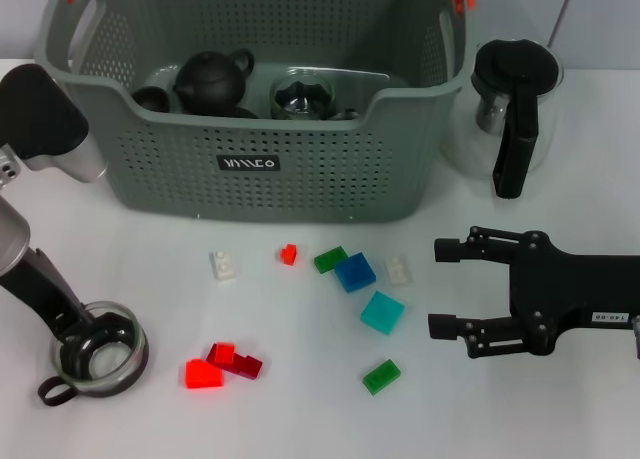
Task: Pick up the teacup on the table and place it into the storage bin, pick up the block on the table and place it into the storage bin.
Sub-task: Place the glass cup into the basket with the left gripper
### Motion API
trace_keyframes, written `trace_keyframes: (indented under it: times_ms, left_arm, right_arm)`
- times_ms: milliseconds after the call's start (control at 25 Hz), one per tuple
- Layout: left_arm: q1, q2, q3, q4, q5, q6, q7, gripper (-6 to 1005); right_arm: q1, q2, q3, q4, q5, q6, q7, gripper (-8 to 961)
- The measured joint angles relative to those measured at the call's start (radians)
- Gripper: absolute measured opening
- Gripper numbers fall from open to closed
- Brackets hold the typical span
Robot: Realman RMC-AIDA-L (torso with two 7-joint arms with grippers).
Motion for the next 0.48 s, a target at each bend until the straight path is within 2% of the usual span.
trace_keyframes:
  times_ms: [160, 240, 320, 480]
  left_arm:
    - [0.015, -0.005, -0.005, -0.043, -0.025, 0.016, 0.03, 55]
    - [0.018, -0.002, -0.023, -0.065, -0.06, 0.043, 0.052, 43]
    - [0.007, 0.014, -0.087, -0.086, -0.132, 0.104, 0.093, 37]
    - [-0.035, 0.056, -0.272, -0.095, -0.327, 0.241, 0.203, 38]
  right_arm:
    - [-0.001, 0.0, 0.0, 0.0, 0.0, -0.004, 0.0, 915]
    - [-0.001, 0.0, 0.0, 0.0, 0.0, -0.004, 0.0, 915]
    - [-0.001, -0.001, 0.0, 0.0, 0.0, -0.005, 0.0, 915]
    - [-0.002, -0.002, 0.0, 0.0, 0.0, -0.003, 0.0, 915]
